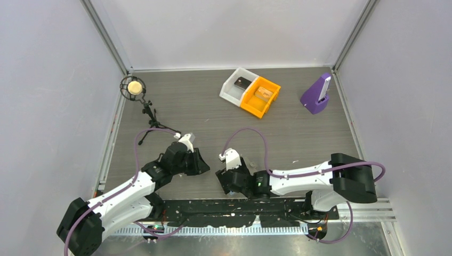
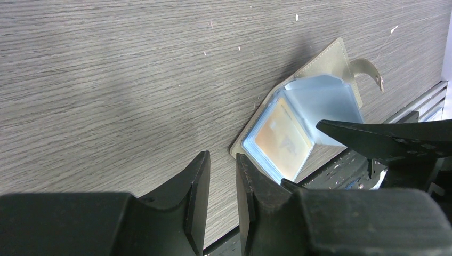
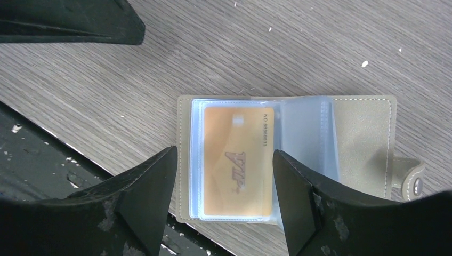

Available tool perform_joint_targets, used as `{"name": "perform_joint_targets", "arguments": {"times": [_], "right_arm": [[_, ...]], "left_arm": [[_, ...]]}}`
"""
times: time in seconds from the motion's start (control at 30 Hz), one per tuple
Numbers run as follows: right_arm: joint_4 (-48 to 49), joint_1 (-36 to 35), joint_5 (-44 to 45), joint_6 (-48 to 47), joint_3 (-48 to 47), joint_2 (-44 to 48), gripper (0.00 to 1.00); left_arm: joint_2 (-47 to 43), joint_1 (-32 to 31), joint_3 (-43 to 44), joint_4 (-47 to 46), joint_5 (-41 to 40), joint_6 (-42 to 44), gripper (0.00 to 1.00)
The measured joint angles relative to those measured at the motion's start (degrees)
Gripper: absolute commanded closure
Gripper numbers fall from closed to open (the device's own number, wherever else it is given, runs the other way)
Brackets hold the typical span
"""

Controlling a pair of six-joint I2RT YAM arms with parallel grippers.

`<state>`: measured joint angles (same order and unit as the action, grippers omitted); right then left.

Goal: Take the credit cards out of the card holder
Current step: Remove the credit card from the card holder.

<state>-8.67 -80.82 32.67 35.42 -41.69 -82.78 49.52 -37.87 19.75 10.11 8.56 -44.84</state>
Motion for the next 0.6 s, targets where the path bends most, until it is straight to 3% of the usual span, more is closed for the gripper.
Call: {"name": "perform_joint_targets", "arguments": {"times": [0.6], "right_arm": [[1.4, 0.1, -1.1, 0.0, 0.2, -6.4, 0.27]], "left_arm": [[0.0, 0.0, 0.0, 0.0, 0.0, 0.0, 0.73]]}}
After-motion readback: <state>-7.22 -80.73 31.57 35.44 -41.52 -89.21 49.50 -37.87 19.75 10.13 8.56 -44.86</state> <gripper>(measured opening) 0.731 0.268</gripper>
